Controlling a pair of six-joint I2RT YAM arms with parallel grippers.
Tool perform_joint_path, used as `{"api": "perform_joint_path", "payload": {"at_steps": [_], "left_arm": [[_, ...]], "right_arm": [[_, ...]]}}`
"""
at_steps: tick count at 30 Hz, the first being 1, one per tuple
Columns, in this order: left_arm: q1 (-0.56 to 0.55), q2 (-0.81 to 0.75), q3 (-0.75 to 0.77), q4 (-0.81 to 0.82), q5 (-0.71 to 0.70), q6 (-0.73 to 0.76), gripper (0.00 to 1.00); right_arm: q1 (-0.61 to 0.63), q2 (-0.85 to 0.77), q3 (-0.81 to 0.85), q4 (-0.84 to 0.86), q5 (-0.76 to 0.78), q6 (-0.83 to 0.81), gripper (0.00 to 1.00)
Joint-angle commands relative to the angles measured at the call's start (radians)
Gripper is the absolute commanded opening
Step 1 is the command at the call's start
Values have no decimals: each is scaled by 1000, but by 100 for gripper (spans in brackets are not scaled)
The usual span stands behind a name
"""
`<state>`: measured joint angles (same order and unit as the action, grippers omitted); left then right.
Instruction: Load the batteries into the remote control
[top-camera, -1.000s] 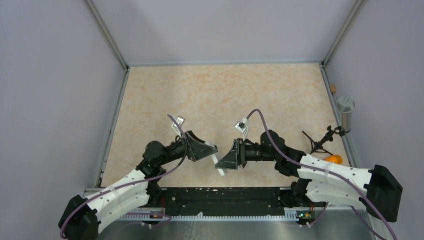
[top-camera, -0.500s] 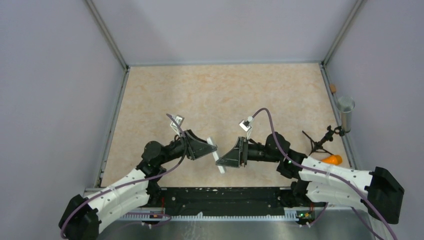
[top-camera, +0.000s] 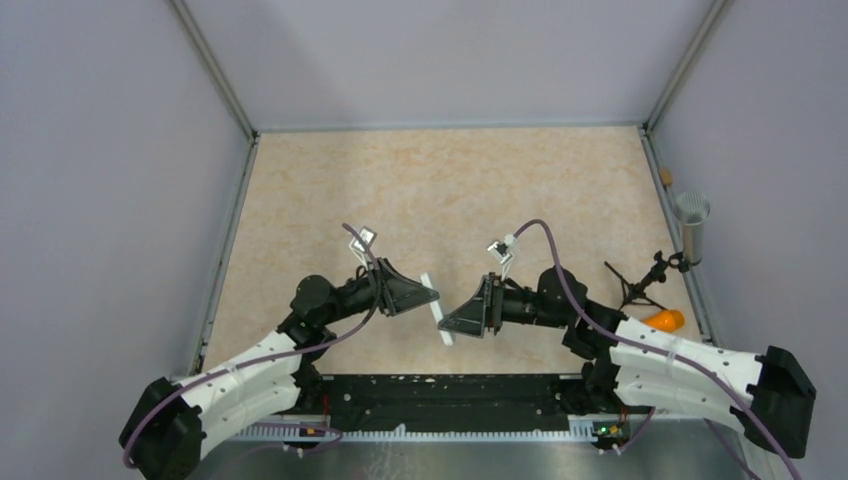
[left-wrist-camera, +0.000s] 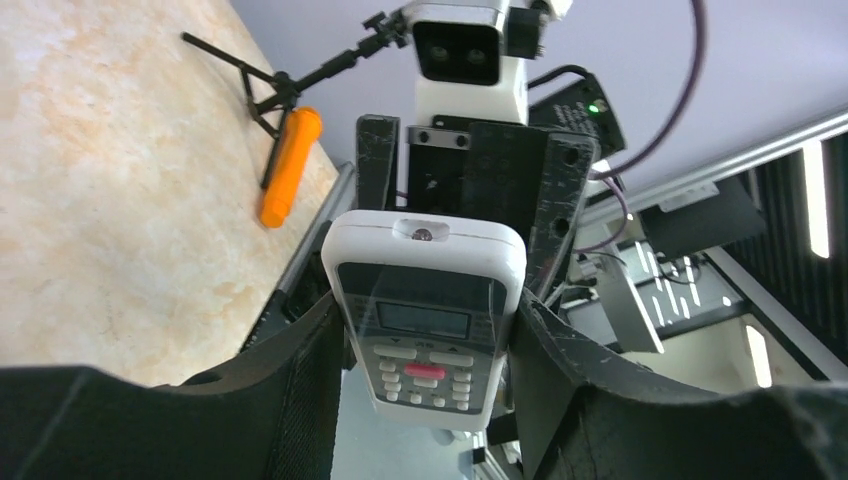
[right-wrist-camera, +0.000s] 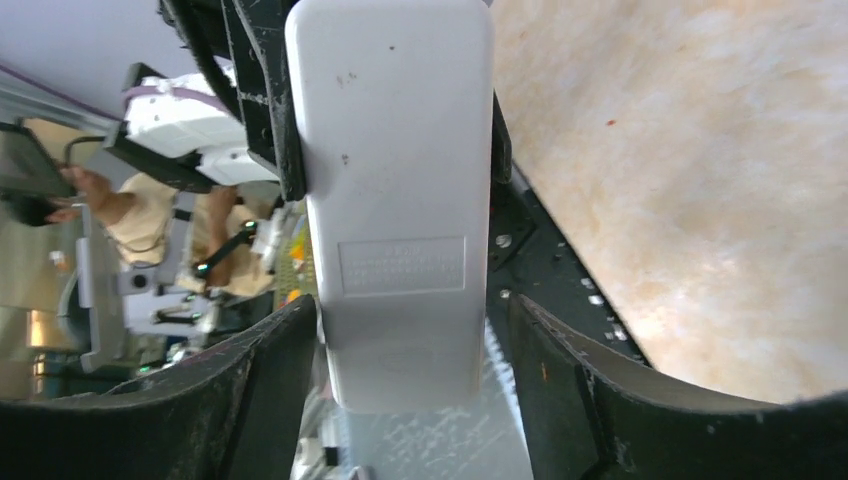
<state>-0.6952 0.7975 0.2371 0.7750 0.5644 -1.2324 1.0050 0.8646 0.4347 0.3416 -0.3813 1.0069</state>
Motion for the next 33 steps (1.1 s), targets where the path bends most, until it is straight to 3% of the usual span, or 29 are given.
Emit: {"api": "perform_joint_path", "payload": {"at_steps": [1,5,14,23,33], "left_arm": [[6,8,88,-128,-23,89,0],[9,44,165,-280,-46,158,0],[9,255,422,-726,-165,370,0],[9,602,723,-1100,-279,514,0],[8,897,904,-1215,-356,565,0]], "right_arm": [[-9,-97,93,-286,131,-150,76],[-9,-146,173,-539,247,-262,86],[-8,-192,286,-927,601,-371,87],[-9,-97,333,-1067,791,-402,86],[-8,-63,302,-1041,797,-423,86]]}}
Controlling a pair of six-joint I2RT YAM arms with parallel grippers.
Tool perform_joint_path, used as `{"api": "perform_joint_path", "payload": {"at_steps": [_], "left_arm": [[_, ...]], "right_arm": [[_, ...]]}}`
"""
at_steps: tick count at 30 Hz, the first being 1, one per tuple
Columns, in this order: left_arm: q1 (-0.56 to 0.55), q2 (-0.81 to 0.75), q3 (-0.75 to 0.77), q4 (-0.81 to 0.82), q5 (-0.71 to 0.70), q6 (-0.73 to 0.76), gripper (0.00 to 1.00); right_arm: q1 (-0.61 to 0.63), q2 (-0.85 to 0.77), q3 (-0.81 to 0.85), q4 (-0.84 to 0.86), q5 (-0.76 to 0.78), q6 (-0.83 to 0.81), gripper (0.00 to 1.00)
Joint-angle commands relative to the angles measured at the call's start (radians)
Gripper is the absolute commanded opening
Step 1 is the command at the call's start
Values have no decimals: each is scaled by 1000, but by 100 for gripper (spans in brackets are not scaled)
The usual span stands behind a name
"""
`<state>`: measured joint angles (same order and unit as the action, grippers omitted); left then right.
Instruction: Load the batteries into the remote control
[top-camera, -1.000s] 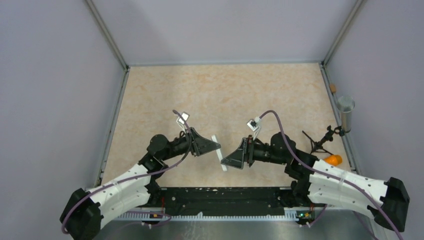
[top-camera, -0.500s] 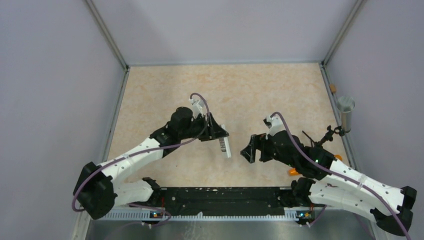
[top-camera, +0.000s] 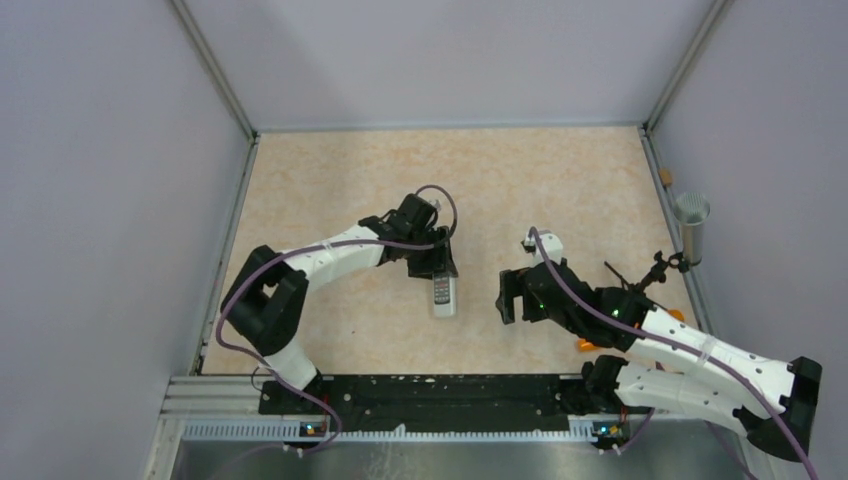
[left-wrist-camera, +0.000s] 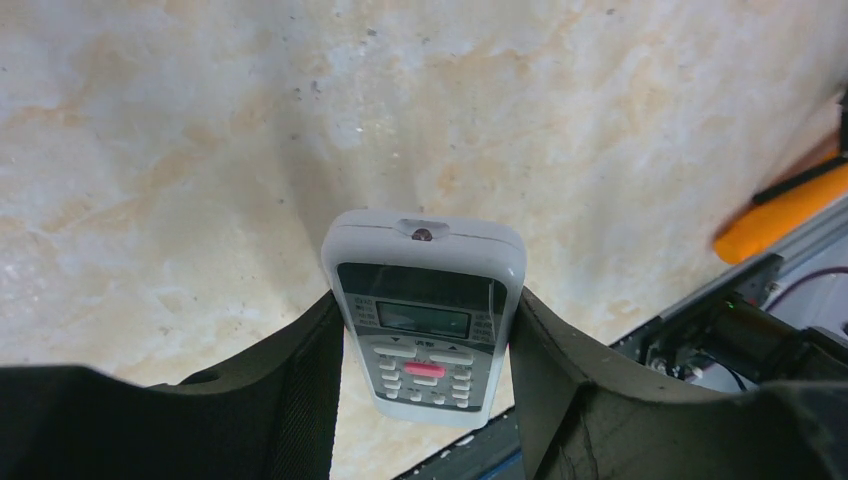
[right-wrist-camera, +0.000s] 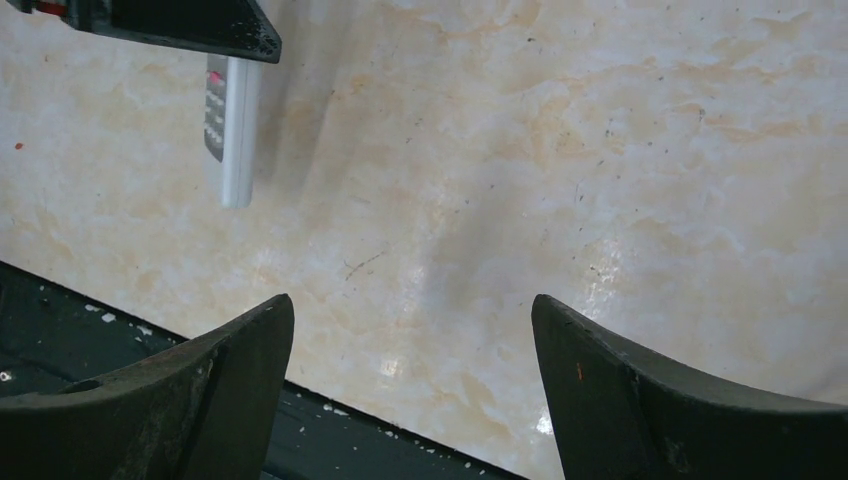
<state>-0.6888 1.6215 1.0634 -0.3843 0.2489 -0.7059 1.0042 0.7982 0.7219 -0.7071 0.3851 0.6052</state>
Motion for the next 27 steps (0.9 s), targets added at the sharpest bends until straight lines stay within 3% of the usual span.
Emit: {"api": "perform_joint_path", "payload": {"at_steps": [1,6,8,11,22,24,27], "left_arm": [[1,98,93,-63,-48,40,0],[0,201,166,-103,-60,38,2],[0,229,182,-112,-69,34,12],[0,247,192,-115,-85,30,36],[-8,141,145,-109,-123,56,82],[-8,104,132,-106,-113,65,97],[-9,22,100,-92,-109,80,99]], "right_arm": [[-9,1,9,11,28,-24,86],[-7,-5,-12,39,15,-34,86],[-8,-4,-13,44,15,-34,86],[-7,-3,-12,44,13,-30,86],[-7,9,17,52,8,-24,86],[-7,18,36,46,16,-24,86],[-9,32,72,43,18,-31,86]]}}
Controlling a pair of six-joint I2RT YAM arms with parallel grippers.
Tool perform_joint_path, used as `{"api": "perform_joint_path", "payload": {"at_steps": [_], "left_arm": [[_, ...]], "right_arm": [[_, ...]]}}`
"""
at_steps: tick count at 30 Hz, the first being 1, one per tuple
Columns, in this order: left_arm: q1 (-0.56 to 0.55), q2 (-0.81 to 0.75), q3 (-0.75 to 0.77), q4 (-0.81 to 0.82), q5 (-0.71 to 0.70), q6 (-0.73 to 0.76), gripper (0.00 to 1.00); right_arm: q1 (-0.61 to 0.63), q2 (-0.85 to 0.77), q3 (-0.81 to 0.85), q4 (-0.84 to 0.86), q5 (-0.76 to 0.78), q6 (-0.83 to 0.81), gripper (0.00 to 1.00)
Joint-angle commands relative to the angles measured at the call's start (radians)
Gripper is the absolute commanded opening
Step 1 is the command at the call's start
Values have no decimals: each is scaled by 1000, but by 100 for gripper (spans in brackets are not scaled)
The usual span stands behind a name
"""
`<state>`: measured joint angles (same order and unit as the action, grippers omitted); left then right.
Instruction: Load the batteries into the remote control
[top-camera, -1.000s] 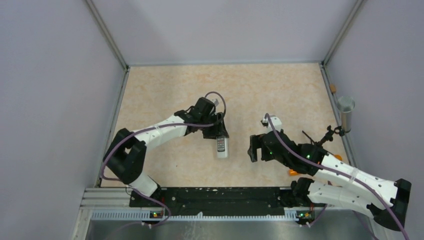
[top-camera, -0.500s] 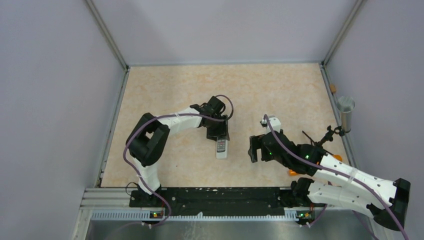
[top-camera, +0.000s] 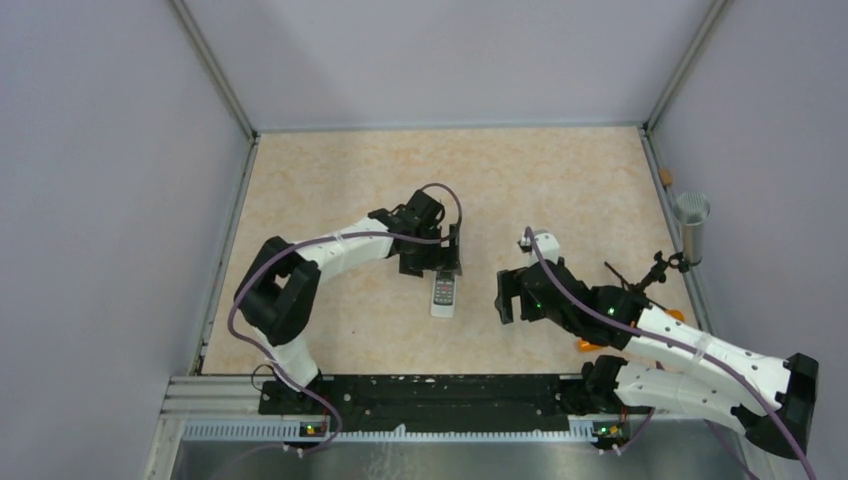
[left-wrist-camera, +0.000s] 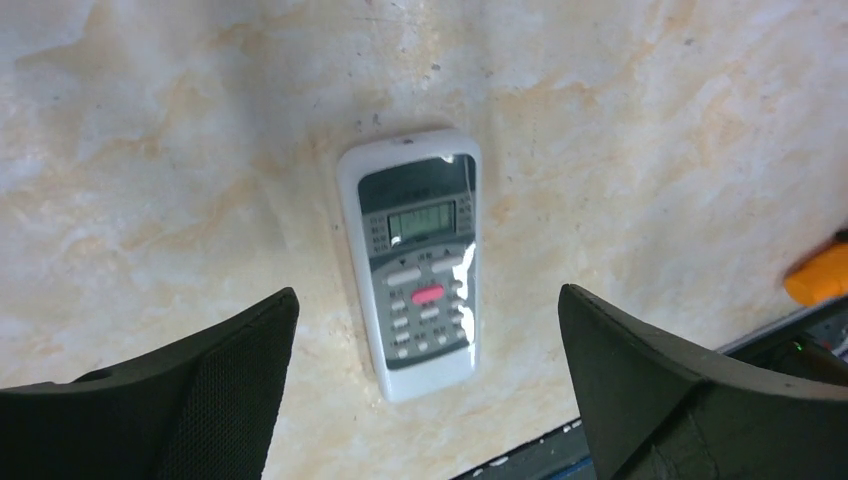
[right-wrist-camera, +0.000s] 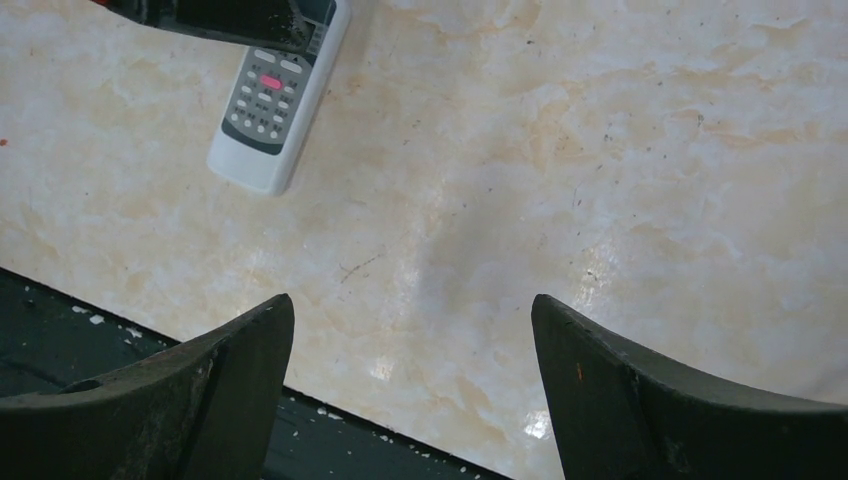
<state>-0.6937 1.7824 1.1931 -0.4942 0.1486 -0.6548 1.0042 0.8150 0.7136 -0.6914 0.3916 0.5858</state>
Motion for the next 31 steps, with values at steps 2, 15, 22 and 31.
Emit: {"api": "perform_joint_path", "payload": {"at_steps": [2,15,22,31], "left_arm": [[-4,-214,-57,29,-10,43,99],[-3,-726,-247,48,-70,113,99],[-3,-932,-373,121,-68,115,99],[-3,-1059,-458,151,-104,110,99]], "right_arm": [[-7,22,101,40,2,-21,86],[-9,17,128,67,114,5,92],[-8,-18,90,104,119,-56,94],[-7,-41,76,116,146,-33,95]]}}
